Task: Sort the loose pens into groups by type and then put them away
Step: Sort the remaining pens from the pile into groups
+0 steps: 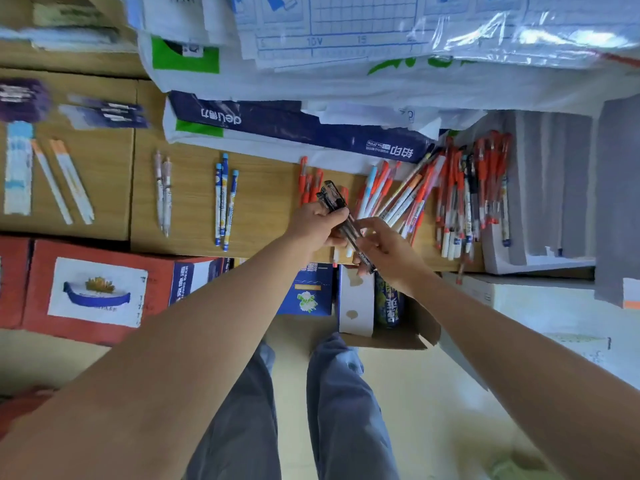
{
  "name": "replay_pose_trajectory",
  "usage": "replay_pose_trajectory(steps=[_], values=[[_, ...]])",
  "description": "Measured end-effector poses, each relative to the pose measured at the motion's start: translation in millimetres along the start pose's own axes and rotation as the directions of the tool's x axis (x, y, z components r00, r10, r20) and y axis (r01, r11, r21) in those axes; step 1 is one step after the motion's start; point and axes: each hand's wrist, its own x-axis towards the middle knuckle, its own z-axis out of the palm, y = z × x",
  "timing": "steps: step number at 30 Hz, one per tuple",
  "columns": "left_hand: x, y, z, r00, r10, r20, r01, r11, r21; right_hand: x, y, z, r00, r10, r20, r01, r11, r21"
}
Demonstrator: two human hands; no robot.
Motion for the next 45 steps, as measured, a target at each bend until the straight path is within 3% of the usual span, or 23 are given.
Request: replay_pose_trajectory(steps=[6, 10, 17, 20, 23, 27, 34, 40, 45], values=[[-19, 2, -61, 0.991, 0.046, -0.127, -0.056, 0.995, -0.078, 16, -43, 45, 0.99, -0.01, 0.137, -0.004, 0.995, 0.103], [-31, 2, -103, 0.985, 0.044, -0.168, -0.064, 0.991, -0.12, 20, -70, 81, 0.98, -0.033, 0.194, 0.022, 0.998, 0.059], [-38, -4, -180, 0.987, 0.092, -0.129, -0.089, 0.996, 0.032, 36, -102, 155, 0.971, 0.02, 0.239, 0.0, 0.996, -0.086], [-33, -9, -215, 0.99, 0.118, -0.074, -0.099, 0.97, 0.223, 43, -113, 183, 0.978, 0.064, 0.196, -0.056, 0.997, -0.047], [-22, -14, -247, 0.971, 0.233, -0.057, -0.175, 0.85, 0.496, 55, -118, 200, 0.99, 0.127, 0.059, -0.127, 0.992, 0.001], [-6, -15, -276, 0.9, 0.436, 0.019, -0.281, 0.545, 0.79, 74, -110, 205, 0.958, 0.195, -0.212, -0.182, 0.98, 0.079], [15, -16, -259, 0.759, 0.531, 0.378, -0.495, 0.091, 0.864, 93, -90, 209, 0.898, 0.25, -0.362, -0.297, 0.951, -0.08], [35, -23, -237, 0.735, 0.491, 0.468, -0.481, -0.109, 0.87, 99, -88, 211, 0.873, 0.119, -0.473, -0.326, 0.864, -0.384], [39, -24, -242, 0.707, 0.53, 0.468, -0.508, -0.08, 0.858, 104, -82, 207, 0.874, 0.022, -0.485, -0.31, 0.793, -0.525]])
